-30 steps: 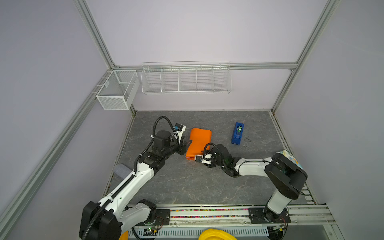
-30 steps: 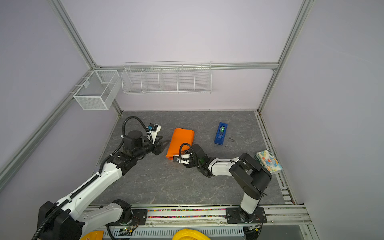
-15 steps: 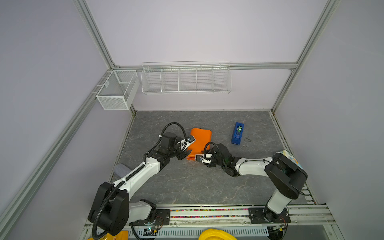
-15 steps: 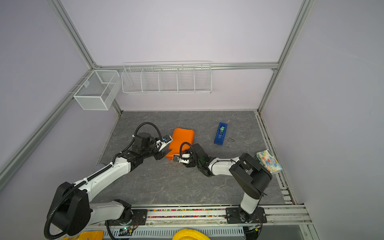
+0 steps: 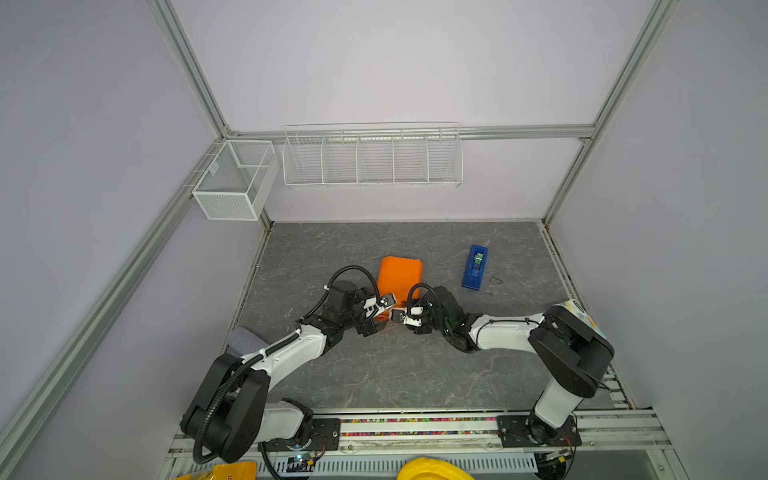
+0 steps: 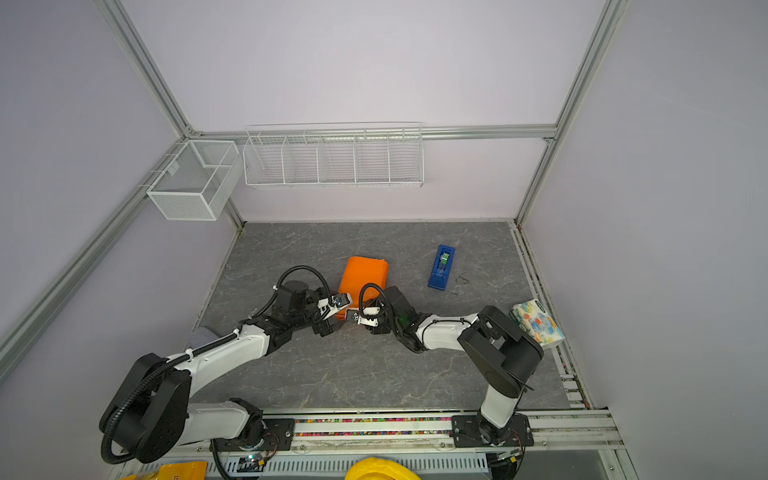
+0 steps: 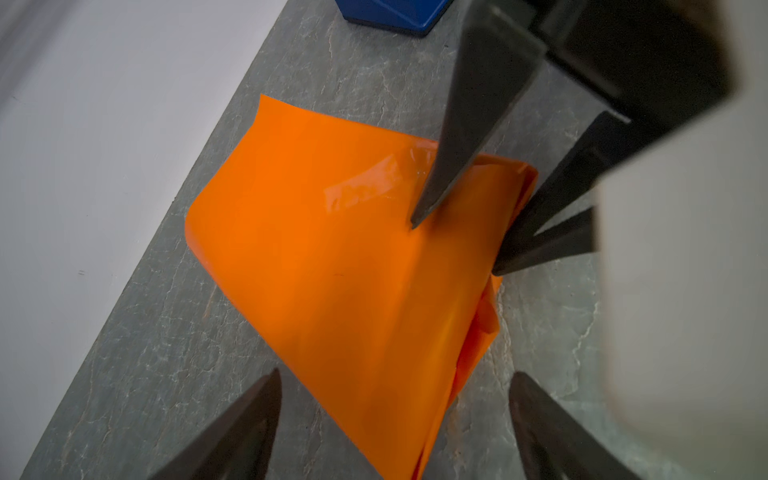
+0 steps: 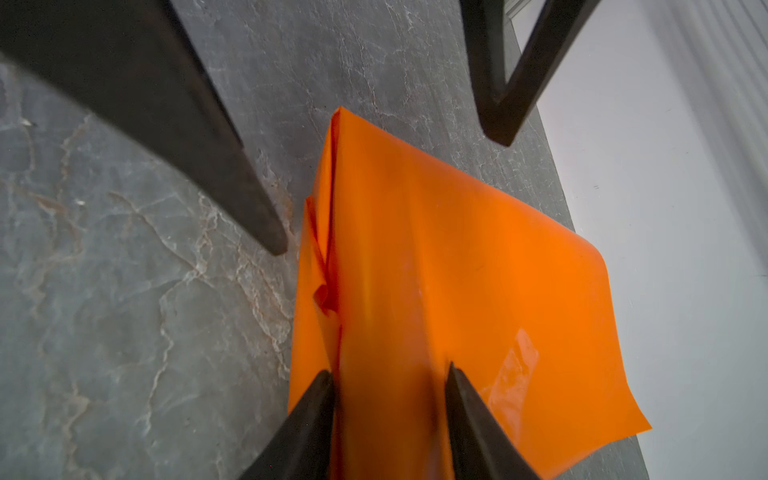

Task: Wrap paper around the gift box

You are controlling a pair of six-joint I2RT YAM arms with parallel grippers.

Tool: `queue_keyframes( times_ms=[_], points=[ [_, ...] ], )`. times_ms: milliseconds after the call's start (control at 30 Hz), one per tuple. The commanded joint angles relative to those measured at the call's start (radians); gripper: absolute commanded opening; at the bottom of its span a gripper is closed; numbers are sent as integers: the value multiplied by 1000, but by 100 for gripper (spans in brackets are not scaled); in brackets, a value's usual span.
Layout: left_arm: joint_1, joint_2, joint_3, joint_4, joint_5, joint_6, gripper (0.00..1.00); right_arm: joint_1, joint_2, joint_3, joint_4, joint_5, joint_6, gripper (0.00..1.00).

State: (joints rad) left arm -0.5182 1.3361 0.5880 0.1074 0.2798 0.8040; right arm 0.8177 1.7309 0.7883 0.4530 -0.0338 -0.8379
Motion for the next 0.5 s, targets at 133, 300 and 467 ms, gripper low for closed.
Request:
queue_keyframes(
  times_ms=[133,300,467],
  points=[
    [-13,49,-45,177,-77,44,88,-8,45,-8,-126,-31,20,46],
    [-13,108,-59,265,-93,24,88,-8,47,-5,-129,-31,21,46],
    [-13,121,-55,252,-68,25,88,-8,48,-2,-137,-29,21,46]
  ],
)
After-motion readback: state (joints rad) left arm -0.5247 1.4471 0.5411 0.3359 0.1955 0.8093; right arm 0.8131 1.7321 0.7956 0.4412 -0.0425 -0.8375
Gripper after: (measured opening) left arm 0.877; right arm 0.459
